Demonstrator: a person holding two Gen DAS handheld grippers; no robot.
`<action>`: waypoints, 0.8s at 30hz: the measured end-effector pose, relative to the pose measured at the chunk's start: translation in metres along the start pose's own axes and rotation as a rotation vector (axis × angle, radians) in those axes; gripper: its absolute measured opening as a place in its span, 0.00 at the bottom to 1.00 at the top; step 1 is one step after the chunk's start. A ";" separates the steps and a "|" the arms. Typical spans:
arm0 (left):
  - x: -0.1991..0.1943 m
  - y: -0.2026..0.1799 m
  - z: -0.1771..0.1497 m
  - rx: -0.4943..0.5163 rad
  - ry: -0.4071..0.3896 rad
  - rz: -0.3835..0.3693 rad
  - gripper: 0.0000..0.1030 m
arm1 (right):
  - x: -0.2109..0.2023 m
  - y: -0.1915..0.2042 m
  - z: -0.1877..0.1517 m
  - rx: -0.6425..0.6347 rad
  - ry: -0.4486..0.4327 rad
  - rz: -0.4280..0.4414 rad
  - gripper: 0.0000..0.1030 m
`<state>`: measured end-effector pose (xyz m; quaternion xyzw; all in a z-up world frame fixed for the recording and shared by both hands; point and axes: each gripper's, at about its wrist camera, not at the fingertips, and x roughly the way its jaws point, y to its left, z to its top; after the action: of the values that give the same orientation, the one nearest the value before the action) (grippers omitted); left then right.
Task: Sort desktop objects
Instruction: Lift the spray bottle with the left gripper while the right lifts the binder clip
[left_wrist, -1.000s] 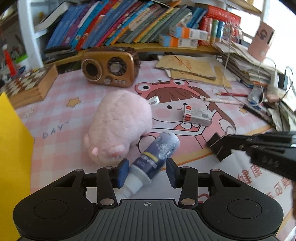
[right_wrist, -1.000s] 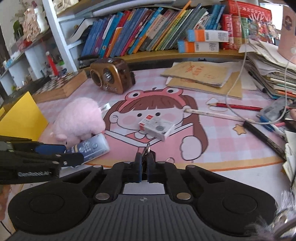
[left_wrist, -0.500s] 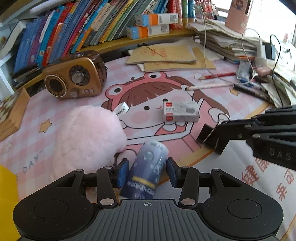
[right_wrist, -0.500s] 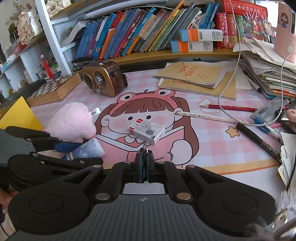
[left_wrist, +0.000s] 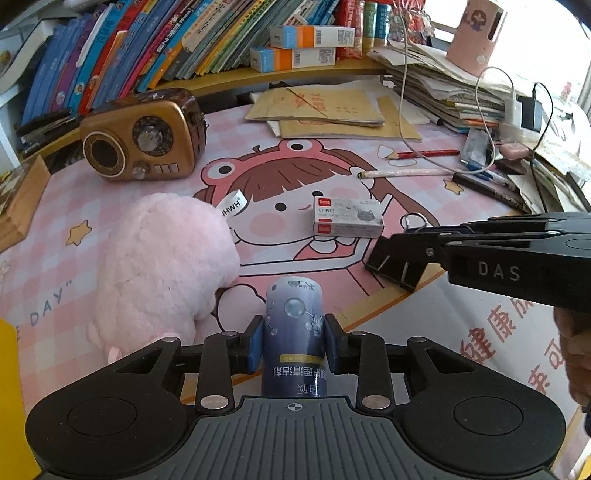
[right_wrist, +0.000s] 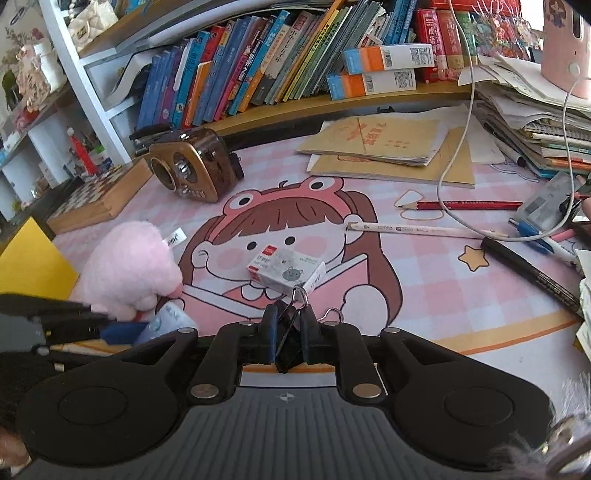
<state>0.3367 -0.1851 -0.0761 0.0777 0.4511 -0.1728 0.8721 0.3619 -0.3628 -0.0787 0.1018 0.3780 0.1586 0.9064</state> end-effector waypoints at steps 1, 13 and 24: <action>0.000 0.001 -0.001 -0.012 -0.001 -0.003 0.30 | 0.000 0.000 0.000 0.002 -0.001 0.008 0.10; -0.034 0.007 -0.005 -0.195 -0.053 -0.091 0.30 | -0.039 0.018 -0.001 -0.015 -0.048 0.033 0.05; -0.097 0.027 -0.020 -0.416 -0.180 -0.126 0.30 | -0.074 0.036 -0.010 -0.033 -0.062 0.062 0.05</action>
<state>0.2802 -0.1317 -0.0092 -0.1478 0.4012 -0.1367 0.8936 0.2978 -0.3562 -0.0262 0.1035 0.3436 0.1895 0.9140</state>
